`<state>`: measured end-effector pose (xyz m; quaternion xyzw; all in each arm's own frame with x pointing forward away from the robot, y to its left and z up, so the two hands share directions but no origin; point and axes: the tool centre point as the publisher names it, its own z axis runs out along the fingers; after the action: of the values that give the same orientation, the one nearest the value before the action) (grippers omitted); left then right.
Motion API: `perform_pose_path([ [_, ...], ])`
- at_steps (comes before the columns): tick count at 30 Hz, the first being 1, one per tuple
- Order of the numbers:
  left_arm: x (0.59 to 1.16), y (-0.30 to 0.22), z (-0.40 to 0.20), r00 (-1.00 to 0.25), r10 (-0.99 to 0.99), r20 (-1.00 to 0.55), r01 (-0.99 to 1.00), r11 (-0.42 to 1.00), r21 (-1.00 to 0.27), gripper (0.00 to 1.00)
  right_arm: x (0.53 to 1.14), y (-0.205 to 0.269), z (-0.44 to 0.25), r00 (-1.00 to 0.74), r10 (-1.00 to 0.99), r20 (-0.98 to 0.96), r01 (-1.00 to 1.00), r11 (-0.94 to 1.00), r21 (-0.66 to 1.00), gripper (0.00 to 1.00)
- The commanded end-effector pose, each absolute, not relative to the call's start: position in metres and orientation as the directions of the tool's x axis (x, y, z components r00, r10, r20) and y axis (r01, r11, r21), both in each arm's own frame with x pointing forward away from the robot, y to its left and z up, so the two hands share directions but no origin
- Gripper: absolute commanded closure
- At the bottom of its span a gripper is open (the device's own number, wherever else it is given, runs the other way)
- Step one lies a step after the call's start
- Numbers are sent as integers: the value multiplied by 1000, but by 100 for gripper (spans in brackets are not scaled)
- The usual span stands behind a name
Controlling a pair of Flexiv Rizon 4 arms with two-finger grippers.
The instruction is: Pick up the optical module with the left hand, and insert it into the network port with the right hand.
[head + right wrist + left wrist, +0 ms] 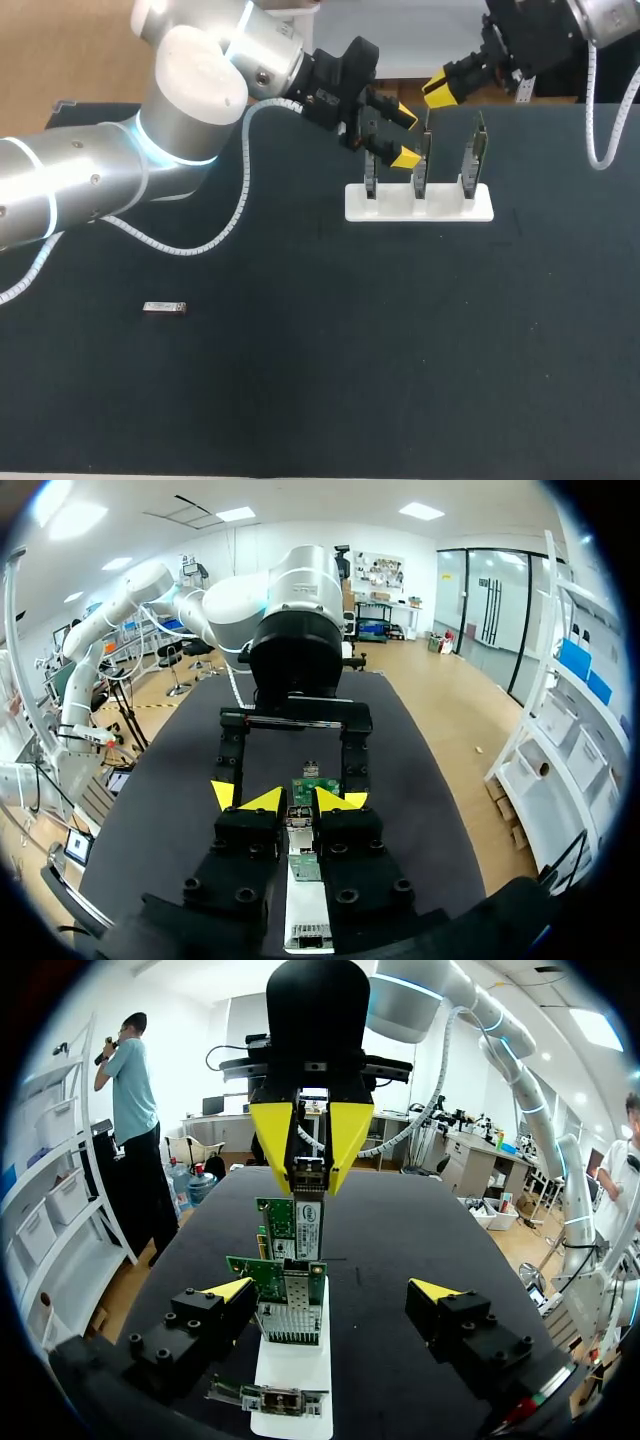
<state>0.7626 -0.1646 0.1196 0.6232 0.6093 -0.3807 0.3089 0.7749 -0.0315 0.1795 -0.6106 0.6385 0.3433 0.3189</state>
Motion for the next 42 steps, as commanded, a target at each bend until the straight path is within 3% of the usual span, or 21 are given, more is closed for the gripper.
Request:
perform_pose_path([
  [1,765,-165,120,-32,528,-849,994,-70,-82,0,774,-29,178,-50,-566,-823,-999,16,50,100],
  [42,765,-165,120,-32,528,-849,994,-70,-82,0,780,-29,176,8,-585,-811,-1000,-16,2,100],
])
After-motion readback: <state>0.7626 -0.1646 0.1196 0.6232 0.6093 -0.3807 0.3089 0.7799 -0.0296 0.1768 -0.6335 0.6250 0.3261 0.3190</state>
